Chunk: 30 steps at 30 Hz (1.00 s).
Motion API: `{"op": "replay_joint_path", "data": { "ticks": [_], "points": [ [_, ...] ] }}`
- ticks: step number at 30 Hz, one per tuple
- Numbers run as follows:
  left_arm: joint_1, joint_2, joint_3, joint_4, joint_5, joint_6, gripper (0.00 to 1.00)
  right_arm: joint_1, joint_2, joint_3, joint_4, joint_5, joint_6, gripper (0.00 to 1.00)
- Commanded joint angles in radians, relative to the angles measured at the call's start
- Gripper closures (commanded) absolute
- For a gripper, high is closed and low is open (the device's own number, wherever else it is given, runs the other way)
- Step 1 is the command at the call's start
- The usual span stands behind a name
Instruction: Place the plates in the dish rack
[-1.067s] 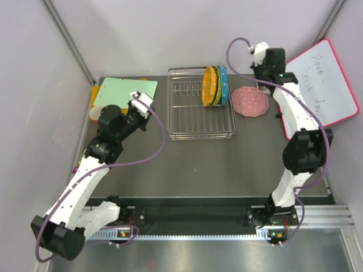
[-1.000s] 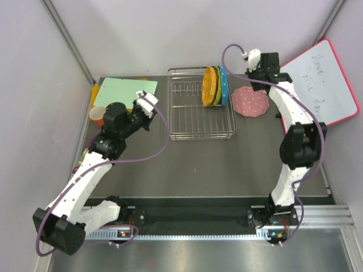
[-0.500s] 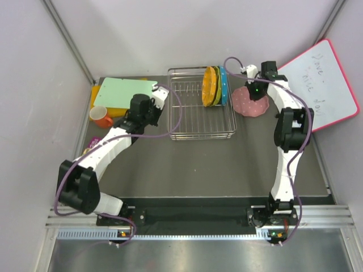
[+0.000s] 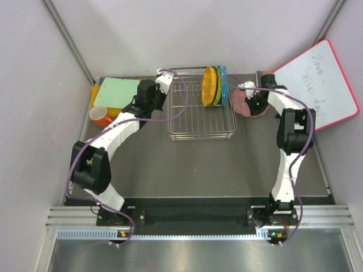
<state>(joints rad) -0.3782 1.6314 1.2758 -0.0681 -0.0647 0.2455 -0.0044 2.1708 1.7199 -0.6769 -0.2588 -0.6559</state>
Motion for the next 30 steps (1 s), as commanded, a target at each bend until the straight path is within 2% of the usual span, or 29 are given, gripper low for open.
{"op": "replay_joint_path", "data": {
  "ticks": [1, 7, 14, 20, 23, 30],
  "points": [
    [0.002, -0.013, 0.033, 0.06, -0.01, 0.0, 1.0, -0.019, -0.089, -0.109, -0.133, -0.023, -0.103, 1.0],
    [0.005, -0.051, -0.003, 0.123, -0.055, 0.029, 1.0, -0.019, -0.254, -0.402, -0.144, -0.011, -0.174, 1.0],
    [0.004, -0.152, -0.062, 0.136, -0.058, -0.001, 1.0, -0.019, -0.399, -0.586, -0.177, 0.026, -0.209, 1.0],
    [0.005, -0.284, -0.115, 0.111, -0.05, -0.08, 0.99, -0.003, -0.575, -0.779, -0.211, 0.107, -0.316, 1.0],
    [0.005, -0.36, -0.142, 0.096, -0.046, -0.103, 0.93, 0.05, -0.663, -0.868, -0.213, 0.139, -0.369, 1.0],
    [0.012, -0.55, -0.242, 0.074, -0.02, -0.086, 0.91, 0.173, -0.807, -1.029, -0.178, 0.205, -0.444, 1.0]
  ]
}}
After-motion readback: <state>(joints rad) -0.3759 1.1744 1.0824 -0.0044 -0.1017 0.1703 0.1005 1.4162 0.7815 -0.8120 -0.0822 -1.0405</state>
